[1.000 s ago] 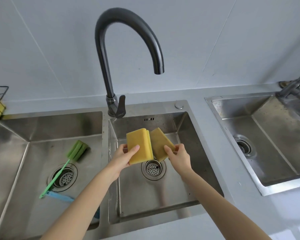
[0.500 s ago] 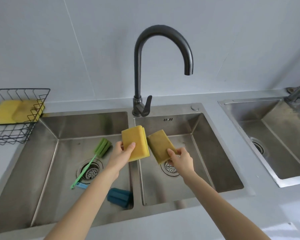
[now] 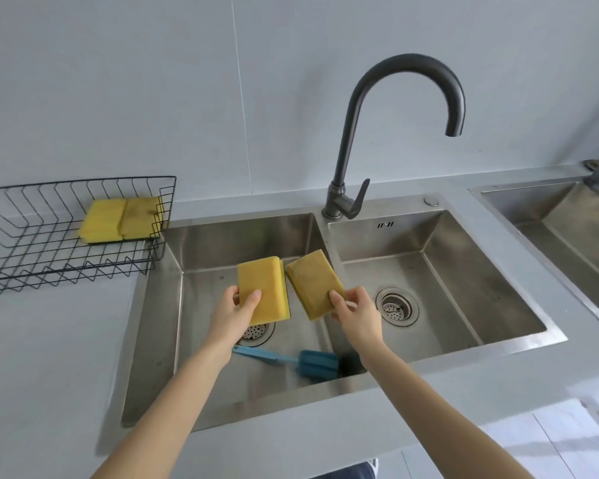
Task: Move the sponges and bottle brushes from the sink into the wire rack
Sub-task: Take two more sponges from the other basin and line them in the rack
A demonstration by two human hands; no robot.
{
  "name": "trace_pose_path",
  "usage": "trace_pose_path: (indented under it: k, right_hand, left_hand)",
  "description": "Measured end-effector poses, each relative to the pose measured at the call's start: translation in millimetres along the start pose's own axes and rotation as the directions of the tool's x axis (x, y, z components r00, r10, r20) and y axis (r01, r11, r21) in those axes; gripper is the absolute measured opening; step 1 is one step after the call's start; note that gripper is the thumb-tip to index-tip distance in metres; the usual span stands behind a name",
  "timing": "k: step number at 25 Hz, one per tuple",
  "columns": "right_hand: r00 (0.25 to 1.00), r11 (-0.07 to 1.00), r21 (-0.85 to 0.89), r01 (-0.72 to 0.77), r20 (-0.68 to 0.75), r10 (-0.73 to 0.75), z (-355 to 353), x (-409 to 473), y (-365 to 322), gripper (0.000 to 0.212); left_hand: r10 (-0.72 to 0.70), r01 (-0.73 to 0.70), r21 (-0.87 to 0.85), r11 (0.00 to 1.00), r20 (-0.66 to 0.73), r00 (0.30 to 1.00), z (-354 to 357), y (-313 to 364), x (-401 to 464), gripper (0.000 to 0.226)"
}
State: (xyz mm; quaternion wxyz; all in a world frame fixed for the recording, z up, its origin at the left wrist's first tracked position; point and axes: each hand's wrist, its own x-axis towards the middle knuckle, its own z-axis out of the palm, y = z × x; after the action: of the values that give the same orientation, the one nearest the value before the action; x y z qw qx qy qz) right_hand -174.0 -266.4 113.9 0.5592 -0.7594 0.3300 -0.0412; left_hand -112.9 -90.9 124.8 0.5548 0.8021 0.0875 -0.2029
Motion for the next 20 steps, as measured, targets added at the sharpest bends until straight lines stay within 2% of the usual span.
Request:
trace_pose_path:
  k: [5,9,20]
  right_hand:
    - [0.998,0.993,0.101,-0.066,-0.001,0.066,44,-30,-16,0.036]
    - [0.992,0.983,0.138,-0.117,0.062,0.109,66,-38,-25,0.039]
    - [0.978,0.986,0.144,-0.082,0.204,0.051,77,-16,-40,0.04]
  left_hand:
    - [0.006,-0.005,-0.022,1.0,0.02,1.0,-44,-15,-3,0.048]
    - [-0.003,0.005,-0.097,0.995,0.018,1.0,-61,-20,-5,0.048]
    - [-0.018,-0.001,-0.14,0.99,-0.132,0.991,-78,-18,7,0.051]
